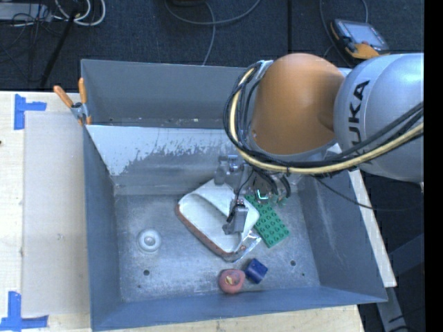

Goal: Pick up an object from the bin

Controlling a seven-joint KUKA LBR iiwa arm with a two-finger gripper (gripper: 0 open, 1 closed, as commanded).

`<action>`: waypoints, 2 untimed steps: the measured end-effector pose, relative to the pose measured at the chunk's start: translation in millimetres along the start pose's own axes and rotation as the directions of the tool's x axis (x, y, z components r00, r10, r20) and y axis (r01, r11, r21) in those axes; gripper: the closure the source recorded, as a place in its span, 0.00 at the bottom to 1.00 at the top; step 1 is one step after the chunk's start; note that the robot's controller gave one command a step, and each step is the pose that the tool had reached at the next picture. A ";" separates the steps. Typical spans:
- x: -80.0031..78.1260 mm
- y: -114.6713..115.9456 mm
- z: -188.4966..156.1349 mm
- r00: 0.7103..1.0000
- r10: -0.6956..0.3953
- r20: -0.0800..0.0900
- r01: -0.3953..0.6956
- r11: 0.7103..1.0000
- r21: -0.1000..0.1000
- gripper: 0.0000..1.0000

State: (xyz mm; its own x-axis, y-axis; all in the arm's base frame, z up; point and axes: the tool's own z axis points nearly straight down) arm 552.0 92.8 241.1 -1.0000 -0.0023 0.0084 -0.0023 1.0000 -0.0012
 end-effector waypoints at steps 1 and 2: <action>-45.3 -2.3 160.3 0.999 -0.032 0.026 0.032 0.999 -0.005 0.00; -37.1 1.2 161.4 0.998 0.037 0.044 -0.037 0.999 -0.008 0.00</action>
Offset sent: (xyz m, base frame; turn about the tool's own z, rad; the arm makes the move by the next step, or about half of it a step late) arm 0.0395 -0.0044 -0.1620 -0.0332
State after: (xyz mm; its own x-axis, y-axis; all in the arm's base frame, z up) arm 587.8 93.9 79.4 -0.9988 0.0347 -0.0360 0.0344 0.9994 0.0066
